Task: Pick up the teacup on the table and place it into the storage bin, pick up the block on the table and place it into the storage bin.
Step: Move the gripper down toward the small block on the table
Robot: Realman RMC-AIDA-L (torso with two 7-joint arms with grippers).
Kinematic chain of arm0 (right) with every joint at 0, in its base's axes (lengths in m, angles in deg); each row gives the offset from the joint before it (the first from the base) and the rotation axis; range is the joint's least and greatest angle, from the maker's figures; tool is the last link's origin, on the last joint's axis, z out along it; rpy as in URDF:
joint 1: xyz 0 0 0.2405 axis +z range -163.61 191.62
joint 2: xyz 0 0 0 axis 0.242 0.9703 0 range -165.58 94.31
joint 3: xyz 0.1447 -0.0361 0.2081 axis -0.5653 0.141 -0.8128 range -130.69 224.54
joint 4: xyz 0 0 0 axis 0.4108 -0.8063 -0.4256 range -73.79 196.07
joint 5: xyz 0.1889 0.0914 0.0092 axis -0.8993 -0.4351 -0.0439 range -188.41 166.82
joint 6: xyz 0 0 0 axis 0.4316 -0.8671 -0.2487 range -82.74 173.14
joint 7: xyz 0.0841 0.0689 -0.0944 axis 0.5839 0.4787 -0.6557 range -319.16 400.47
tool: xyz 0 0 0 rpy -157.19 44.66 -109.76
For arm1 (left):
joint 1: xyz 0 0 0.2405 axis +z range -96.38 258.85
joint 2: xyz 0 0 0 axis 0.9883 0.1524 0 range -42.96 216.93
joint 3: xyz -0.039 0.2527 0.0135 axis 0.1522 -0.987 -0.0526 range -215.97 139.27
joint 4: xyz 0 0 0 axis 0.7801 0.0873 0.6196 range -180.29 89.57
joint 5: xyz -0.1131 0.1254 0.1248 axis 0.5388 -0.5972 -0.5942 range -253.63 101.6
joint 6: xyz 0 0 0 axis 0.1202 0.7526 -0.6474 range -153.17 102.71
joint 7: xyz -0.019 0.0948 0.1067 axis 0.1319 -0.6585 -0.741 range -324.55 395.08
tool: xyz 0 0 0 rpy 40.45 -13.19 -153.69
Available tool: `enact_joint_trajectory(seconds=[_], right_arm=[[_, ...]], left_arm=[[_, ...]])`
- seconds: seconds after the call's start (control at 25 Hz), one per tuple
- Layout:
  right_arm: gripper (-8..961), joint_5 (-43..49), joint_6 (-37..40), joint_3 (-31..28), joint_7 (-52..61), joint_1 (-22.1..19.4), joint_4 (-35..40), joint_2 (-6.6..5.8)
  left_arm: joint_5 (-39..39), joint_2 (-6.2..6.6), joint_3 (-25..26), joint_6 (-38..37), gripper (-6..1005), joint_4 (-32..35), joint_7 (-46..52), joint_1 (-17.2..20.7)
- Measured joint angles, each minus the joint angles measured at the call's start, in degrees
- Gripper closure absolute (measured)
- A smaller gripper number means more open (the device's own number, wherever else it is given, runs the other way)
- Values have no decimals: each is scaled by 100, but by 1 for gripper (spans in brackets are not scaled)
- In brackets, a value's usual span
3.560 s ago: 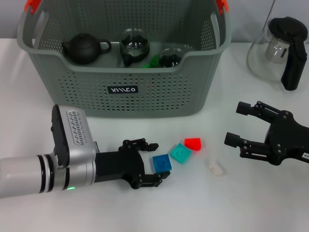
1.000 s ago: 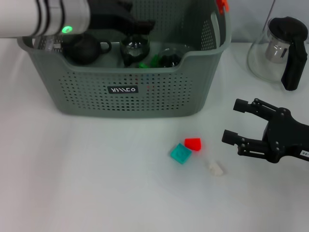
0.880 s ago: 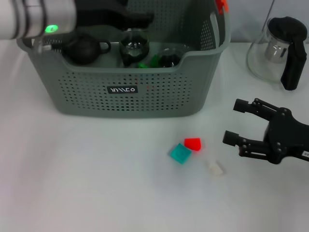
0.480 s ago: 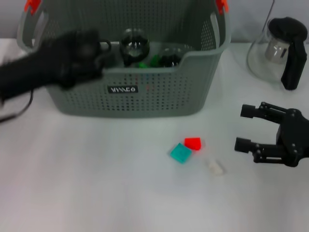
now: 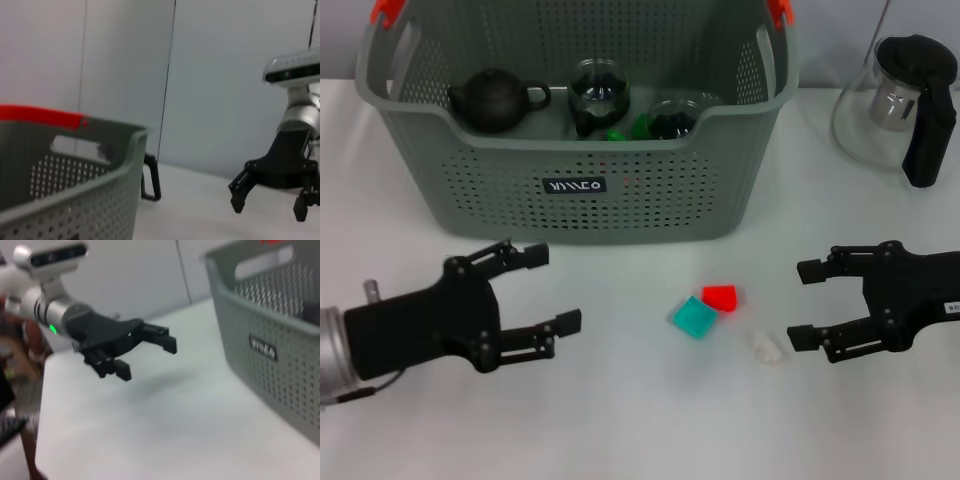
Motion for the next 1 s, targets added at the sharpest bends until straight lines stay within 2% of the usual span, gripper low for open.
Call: enact_joint_trajectory(seconds=[0.28,0.48,0.64,0.84,0.92,0.96,1.0], right_arm=[[44,517,-137,40,282,279,12,18],[55,833,-439,333,601,347,15,18],[63,1082,-914,912,1384,471,16,23],[74,1246,-1107,1334,1980,619,78,32],[79,1361,-1120,1838,1934,668,211,45],[81,1361,-1120,1838,1934,668,211,45],[83,1367,-1201,2185,1871,689,316,53]], left_arm=[[-329,-6,-197,338,141,-465,-574,-121],[-325,-1,-167,426,143,-659,-659,-197],[-310,-6,-156,544,141,-704,-674,-241],[-310,-8,-152,754,141,-890,-691,-306],[-311,-3,-152,836,141,-932,-691,-318],[-313,-1,-153,889,141,-951,-692,-323],[-314,-1,-152,919,142,-961,-692,-328]])
